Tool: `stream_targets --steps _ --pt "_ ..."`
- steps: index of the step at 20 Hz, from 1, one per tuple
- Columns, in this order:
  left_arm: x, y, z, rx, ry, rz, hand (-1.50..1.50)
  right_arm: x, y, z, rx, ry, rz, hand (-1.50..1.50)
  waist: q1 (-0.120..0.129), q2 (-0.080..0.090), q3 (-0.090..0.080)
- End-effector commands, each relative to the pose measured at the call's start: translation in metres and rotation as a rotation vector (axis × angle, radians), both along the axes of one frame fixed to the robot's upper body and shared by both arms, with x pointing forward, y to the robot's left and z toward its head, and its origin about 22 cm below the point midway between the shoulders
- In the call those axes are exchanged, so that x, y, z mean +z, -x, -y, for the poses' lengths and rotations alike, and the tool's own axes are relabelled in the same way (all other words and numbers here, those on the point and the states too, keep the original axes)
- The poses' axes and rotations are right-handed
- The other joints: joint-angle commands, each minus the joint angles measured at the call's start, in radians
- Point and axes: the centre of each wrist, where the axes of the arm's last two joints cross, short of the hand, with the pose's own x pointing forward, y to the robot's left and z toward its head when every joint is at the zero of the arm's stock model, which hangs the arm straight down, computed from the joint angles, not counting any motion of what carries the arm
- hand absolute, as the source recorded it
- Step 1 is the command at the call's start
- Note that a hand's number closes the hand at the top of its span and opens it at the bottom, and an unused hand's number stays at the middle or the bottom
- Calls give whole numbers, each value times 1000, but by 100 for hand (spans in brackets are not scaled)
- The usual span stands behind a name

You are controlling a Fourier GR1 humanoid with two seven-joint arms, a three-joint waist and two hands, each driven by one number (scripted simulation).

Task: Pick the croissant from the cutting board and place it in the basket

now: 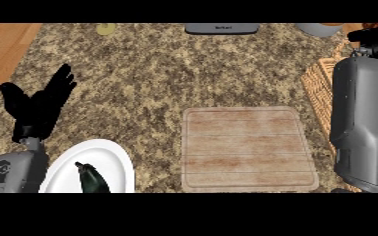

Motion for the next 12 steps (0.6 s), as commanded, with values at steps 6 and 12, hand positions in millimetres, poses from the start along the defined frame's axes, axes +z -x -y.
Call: stream_targets --steps 6,12 --pt "-8 8 -11 0 -7 -12 0 -15 38 23 -101 -112 96 -150 0 -3 0" --pt "-3 -3 8 4 -15 -5 0 -24 40 11 -78 -55 247 -150 4 -1 0"
